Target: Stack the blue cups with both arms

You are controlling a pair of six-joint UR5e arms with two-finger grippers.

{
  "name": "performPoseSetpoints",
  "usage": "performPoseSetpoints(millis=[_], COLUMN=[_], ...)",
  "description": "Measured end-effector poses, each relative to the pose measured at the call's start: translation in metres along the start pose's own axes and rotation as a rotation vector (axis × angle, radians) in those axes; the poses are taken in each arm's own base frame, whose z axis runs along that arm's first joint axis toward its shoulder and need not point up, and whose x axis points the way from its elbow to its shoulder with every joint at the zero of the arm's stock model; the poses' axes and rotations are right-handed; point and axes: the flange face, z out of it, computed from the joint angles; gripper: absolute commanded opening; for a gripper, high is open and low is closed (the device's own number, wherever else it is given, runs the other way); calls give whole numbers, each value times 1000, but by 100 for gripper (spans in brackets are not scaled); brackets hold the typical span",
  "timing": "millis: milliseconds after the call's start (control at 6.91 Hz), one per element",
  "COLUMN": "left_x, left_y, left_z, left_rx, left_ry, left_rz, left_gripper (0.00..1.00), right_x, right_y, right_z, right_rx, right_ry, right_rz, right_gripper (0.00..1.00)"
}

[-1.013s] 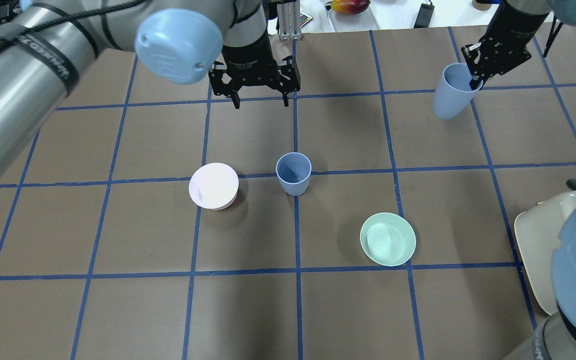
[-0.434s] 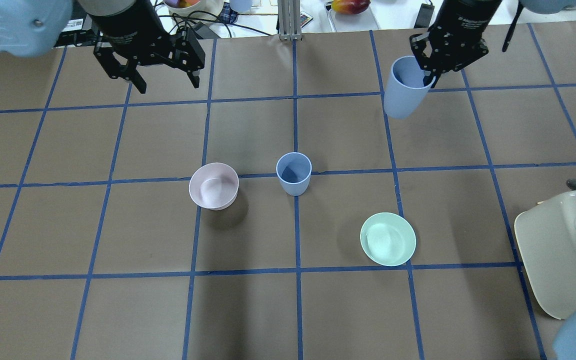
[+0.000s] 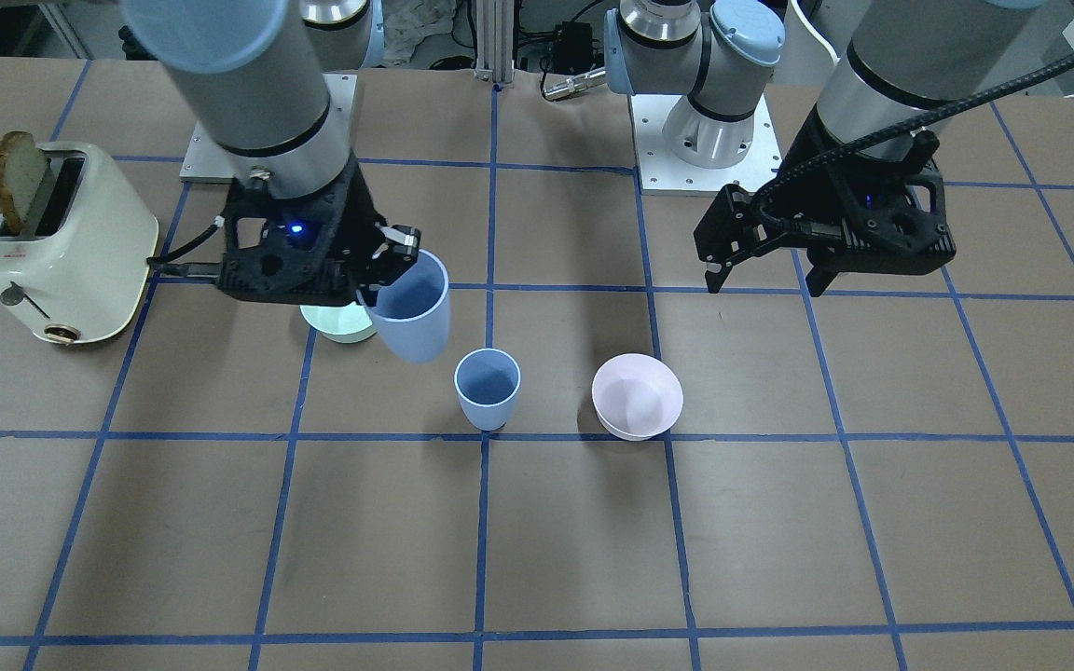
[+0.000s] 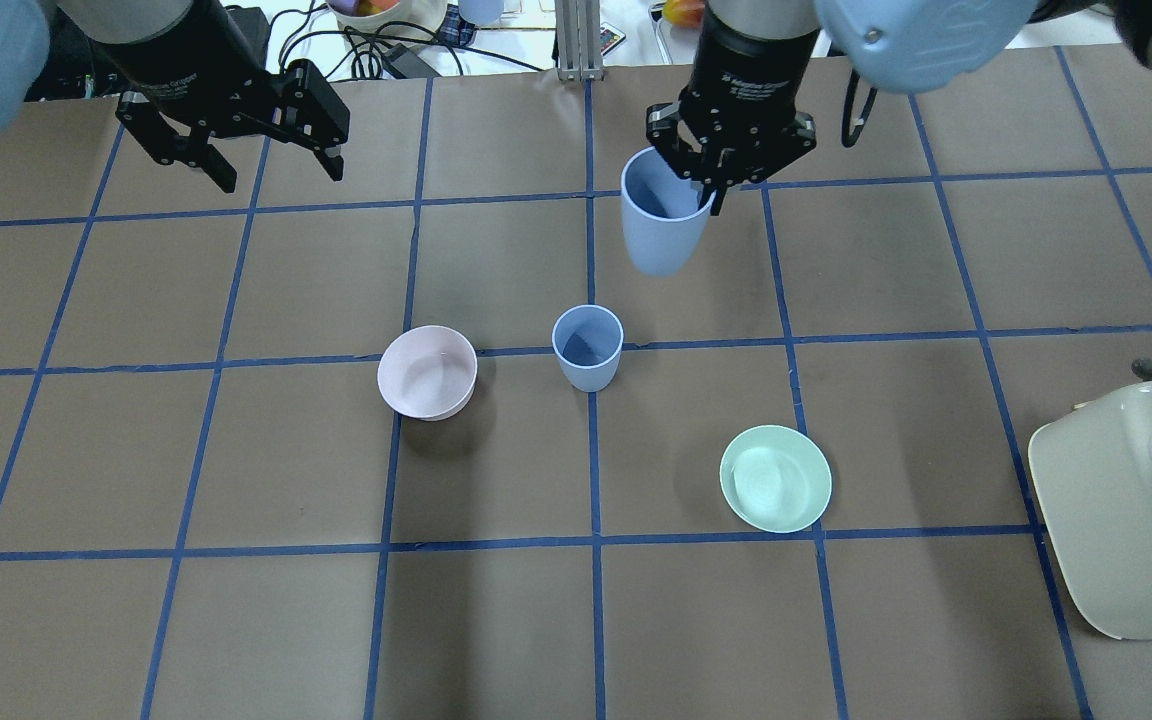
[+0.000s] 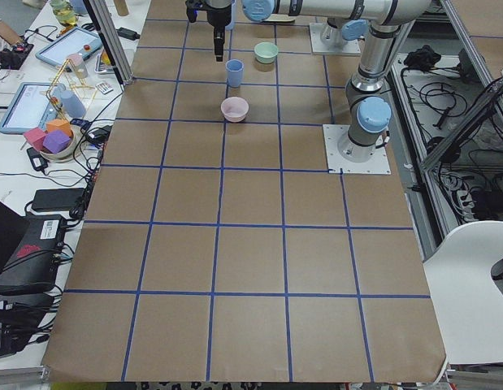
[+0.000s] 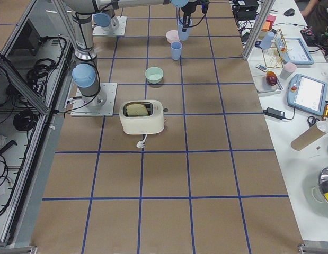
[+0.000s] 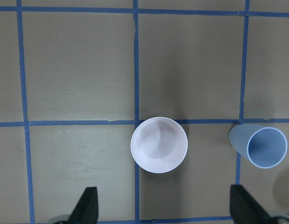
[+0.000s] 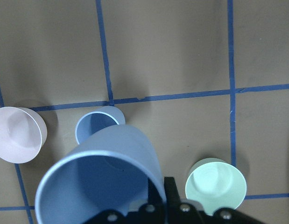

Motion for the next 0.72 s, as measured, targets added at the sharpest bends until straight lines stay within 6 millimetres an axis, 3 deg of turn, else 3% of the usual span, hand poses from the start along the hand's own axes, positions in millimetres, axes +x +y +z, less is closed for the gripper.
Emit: performPoseSetpoints(millis=[289,724], left_x=[-1,-2], left_y=[1,1], left_z=[-1,-1], left_rx=[2,1], left_ry=[-1,-2], left_rz=[-5,-7], left_gripper=[100,100], right_x=[-37,-41], right_y=[13,13], right_z=[27,90], right_rx=[20,52], right_ry=[-6,-16], right_rz=[49,67], right_gripper=[0,0])
